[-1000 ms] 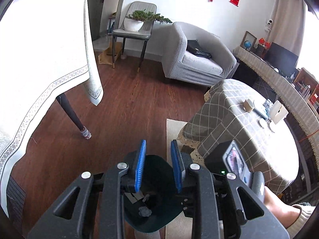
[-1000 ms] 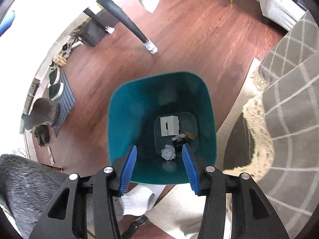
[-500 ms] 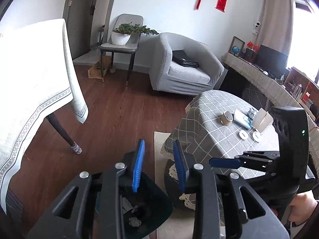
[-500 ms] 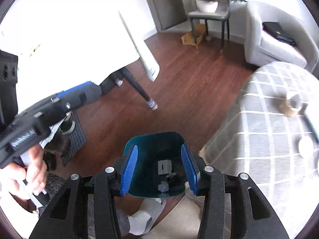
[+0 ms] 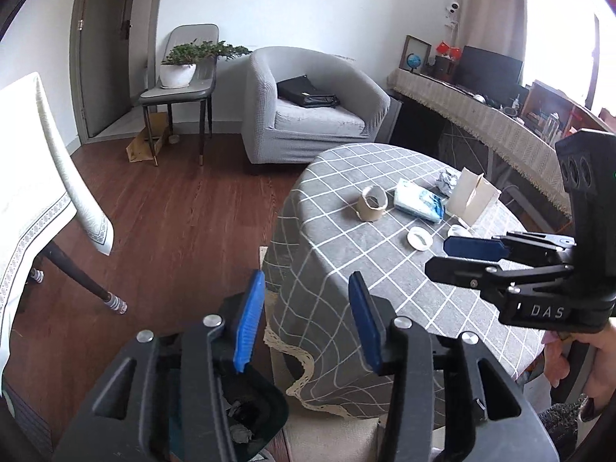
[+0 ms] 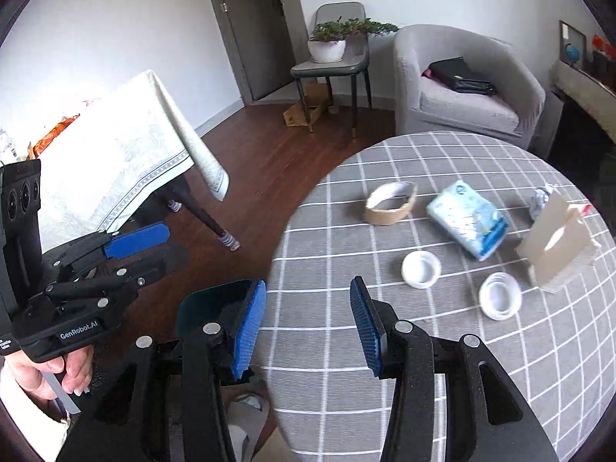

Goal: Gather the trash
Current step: 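Move both open tools back toward the table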

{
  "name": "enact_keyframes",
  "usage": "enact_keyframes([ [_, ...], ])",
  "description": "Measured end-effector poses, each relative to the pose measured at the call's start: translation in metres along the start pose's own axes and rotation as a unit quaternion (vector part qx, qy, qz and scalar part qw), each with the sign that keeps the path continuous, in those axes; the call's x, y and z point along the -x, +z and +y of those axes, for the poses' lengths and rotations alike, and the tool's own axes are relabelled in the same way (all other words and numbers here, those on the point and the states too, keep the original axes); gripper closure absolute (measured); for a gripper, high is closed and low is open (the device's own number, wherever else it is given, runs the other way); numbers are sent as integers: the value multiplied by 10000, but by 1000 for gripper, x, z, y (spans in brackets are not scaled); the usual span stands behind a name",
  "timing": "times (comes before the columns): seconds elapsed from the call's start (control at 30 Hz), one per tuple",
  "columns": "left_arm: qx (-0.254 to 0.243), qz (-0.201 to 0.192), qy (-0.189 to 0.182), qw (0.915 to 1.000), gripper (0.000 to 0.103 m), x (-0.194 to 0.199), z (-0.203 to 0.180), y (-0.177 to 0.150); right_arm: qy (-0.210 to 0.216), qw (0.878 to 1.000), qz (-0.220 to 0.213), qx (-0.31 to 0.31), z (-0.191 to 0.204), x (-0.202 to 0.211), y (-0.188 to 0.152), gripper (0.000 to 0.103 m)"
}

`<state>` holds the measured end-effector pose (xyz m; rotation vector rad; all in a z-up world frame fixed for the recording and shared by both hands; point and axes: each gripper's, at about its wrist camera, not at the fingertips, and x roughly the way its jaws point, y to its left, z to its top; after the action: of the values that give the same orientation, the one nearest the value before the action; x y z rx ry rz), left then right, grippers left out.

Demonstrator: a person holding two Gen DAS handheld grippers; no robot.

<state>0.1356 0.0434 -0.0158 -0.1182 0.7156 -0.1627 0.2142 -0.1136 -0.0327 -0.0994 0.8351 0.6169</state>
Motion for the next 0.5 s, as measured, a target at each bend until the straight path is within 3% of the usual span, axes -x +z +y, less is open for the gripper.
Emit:
enact_keyframes([
  [0.2,-285,183,-208,9992,52,-26,-37,4,-417,9987,-3,-295,-48,7,-10,56],
  [0.27,-369,226,-273,9987,48,-34,-51,6,-554,9979,-58,-329,-59,14,-11,51],
  [0.5,-444,382,-457,9972,47,-59,-79,16,-770,9949,-51,-655,-97,27,-20,49],
])
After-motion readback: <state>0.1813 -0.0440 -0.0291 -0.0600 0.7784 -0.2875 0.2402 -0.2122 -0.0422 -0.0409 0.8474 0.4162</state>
